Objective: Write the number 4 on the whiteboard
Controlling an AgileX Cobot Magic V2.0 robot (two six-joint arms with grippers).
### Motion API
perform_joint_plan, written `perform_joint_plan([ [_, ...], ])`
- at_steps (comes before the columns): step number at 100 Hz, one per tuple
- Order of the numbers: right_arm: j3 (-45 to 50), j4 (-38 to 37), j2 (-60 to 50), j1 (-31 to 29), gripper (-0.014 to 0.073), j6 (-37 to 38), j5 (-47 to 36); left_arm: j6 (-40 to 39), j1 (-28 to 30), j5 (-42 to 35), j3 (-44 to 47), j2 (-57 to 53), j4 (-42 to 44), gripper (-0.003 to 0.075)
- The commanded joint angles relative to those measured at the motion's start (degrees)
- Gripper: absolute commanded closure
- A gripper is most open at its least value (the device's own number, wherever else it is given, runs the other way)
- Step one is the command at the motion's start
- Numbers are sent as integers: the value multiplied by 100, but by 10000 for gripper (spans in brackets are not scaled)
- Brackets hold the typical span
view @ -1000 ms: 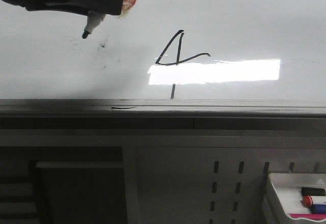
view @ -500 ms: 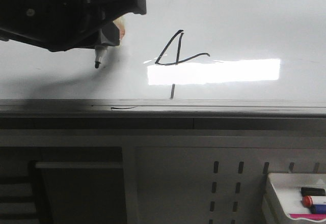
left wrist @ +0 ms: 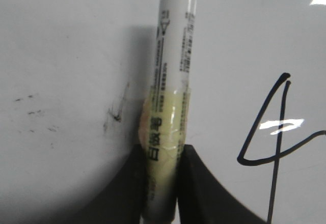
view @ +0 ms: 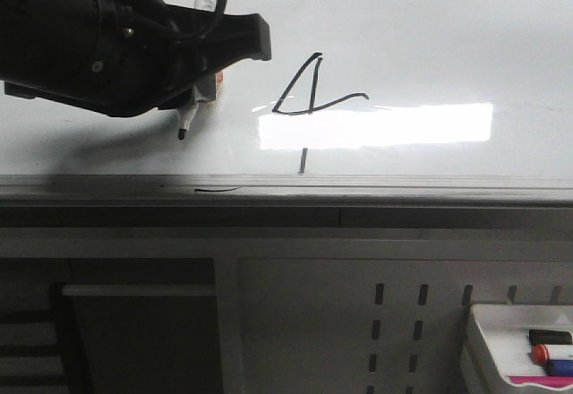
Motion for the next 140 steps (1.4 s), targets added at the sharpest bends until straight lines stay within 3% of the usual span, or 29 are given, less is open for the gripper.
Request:
perform_joint_plan([
  [1, -144, 193, -53, -21, 659, -2, -265, -51, -12, -362, -181, -144, 186, 740],
  [16, -144, 238, -53, -21, 659, -2, -265, -51, 48, -245, -181, -144, 186, 740],
  [39, -144, 427, -53, -21, 659, -2, -265, -62, 618, 749, -181, -144, 153, 741],
  [88, -144, 439, -53, -21, 659, -2, -265, -62, 737, 736, -181, -144, 136, 738],
  [95, -144, 439, -53, -21, 659, -2, -265, -62, 737, 736, -181, -144, 136, 707],
  [117, -144, 439, -53, -21, 659, -2, -275, -62, 737, 634, -181, -144, 136, 487],
  [140, -144, 439, -53, -21, 659, -2, -288, -62, 737, 565, -181, -144, 136, 476],
])
